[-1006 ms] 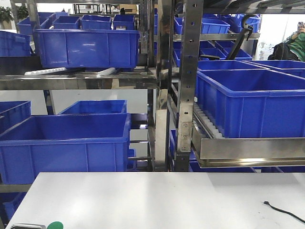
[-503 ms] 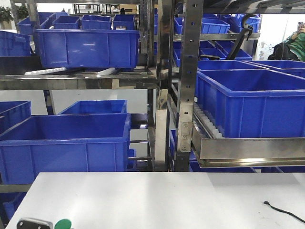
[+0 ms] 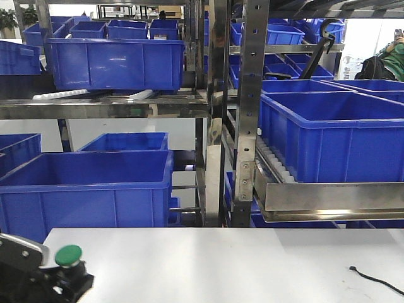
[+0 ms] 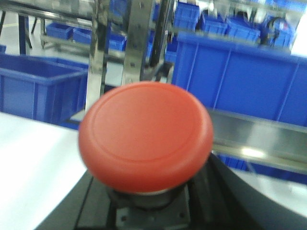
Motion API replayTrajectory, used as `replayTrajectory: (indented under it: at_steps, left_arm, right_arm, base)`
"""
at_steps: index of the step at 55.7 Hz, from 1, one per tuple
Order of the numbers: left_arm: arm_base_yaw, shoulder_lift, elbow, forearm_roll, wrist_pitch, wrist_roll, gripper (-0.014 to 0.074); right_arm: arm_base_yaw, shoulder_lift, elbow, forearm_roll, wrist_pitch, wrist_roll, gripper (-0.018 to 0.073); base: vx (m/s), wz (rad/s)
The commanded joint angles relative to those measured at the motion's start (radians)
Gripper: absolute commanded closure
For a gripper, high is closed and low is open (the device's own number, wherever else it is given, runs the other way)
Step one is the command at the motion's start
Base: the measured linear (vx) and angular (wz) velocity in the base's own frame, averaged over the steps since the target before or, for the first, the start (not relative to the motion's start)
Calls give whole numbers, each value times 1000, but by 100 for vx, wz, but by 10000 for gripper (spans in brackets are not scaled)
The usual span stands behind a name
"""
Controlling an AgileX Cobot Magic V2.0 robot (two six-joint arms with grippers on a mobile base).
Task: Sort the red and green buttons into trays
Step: 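Grasp the green-capped push-button switch with the left gripper and lift, then drive the base to the shelf holding green and red trays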
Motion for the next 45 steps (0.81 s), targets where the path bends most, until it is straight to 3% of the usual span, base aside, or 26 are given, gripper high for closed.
replayTrajectory:
  at_steps: [1, 15, 23, 32, 45]
  left_arm:
    - [-4, -163, -14, 26, 62, -40, 595]
    - [-4, -476, -14, 30, 363, -41, 595]
    - [-4, -612, -14, -8, 511, -40, 595]
    - [-4, -745, -14, -63, 599, -30, 595]
    - [-4, -819, -14, -66, 617, -31, 595]
  right_arm:
    - [0, 1, -31, 33, -35, -1, 568]
    - [0, 1, -31, 88, 3, -2, 568]
    - [0, 1, -31, 87, 13, -6, 568]
    - [0, 1, -31, 78, 15, -9, 568]
    - [0, 1, -31, 79, 16, -9, 568]
  base:
    - [0, 0]
    - [0, 0]
    - [0, 0]
    - [0, 0]
    - [0, 0]
